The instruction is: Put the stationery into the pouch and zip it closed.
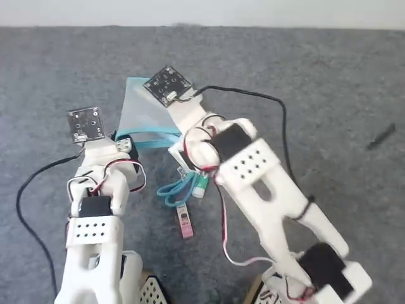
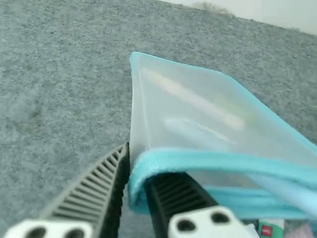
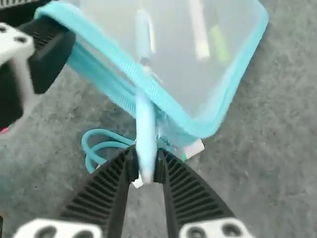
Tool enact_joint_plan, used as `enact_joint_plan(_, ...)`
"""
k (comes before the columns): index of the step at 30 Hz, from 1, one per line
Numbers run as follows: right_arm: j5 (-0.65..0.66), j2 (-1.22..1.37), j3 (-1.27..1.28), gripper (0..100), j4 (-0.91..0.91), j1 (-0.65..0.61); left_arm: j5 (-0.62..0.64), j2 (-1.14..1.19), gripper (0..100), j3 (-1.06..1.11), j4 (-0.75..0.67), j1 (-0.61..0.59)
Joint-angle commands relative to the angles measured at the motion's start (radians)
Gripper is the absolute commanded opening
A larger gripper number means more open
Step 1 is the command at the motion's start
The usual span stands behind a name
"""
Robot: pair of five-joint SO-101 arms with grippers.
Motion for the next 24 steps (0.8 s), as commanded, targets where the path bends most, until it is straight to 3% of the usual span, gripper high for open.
enact_joint_plan(1, -0.040, 0.028, -0.003, 10.6, -0.062, 0.002, -0.011, -0.008, 1, -0.028, -0.023, 0.052)
enact_joint_plan(5, -0.052, 0.054, -0.009, 18.3, -0.117, -0.022, -0.012, -0.009, 1, -0.016, -0.018, 0.081)
enact_joint_plan(9, -0.052, 0.047, -0.020, 17.7, -0.136, -0.022, -0.012, -0.009, 1, -0.016, -0.018, 0.075)
enact_joint_plan(17, 0.008, -0.228, -0.118, 16.6, 0.125, 0.015, -0.052, -0.015, 1, -0.019, -0.023, 0.080)
enact_joint_plan(24, 0.037, -0.536, 0.087, 16.6, 0.166, 0.200, -0.052, -0.015, 1, -0.114, -0.017, 0.086)
